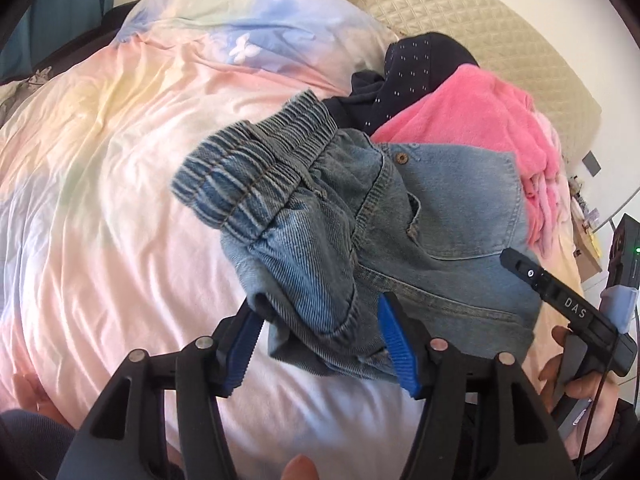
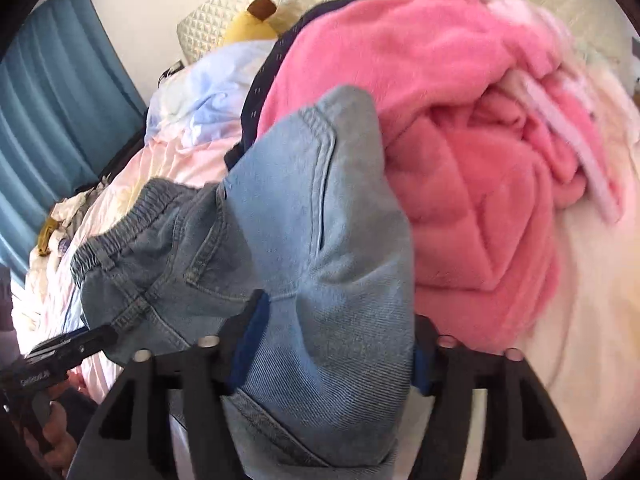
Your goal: Fold clothes
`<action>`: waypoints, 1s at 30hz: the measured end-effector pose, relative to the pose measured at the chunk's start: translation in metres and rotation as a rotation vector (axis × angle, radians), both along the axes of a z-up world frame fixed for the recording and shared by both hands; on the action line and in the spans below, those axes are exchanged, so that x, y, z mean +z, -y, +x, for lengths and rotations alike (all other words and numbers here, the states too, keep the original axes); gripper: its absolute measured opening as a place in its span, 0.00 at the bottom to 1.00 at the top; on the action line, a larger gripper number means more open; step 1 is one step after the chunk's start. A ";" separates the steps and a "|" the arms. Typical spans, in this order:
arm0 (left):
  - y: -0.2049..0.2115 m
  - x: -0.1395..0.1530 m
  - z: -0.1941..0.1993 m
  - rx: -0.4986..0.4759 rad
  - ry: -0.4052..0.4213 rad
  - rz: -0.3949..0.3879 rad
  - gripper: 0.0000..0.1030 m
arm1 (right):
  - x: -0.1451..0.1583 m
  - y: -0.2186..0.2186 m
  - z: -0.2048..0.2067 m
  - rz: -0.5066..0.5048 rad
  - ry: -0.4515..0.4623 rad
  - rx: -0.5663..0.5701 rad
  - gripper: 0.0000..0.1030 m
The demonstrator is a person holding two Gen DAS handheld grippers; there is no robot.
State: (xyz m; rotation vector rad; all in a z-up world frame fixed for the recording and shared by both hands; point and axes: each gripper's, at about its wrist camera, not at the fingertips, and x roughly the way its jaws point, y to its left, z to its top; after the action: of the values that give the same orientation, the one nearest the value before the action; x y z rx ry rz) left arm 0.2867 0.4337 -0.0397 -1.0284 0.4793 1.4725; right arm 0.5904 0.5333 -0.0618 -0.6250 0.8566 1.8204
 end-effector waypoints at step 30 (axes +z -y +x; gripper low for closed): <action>0.164 0.158 -0.151 0.486 -0.283 0.298 0.61 | 0.162 0.048 -0.285 0.331 -0.150 0.486 0.74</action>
State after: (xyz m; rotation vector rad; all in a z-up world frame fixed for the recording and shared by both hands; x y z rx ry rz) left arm 0.1358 0.2697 0.1188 -0.7274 0.1986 2.0691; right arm 0.3052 0.4850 0.1003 -0.5146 0.5008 2.4102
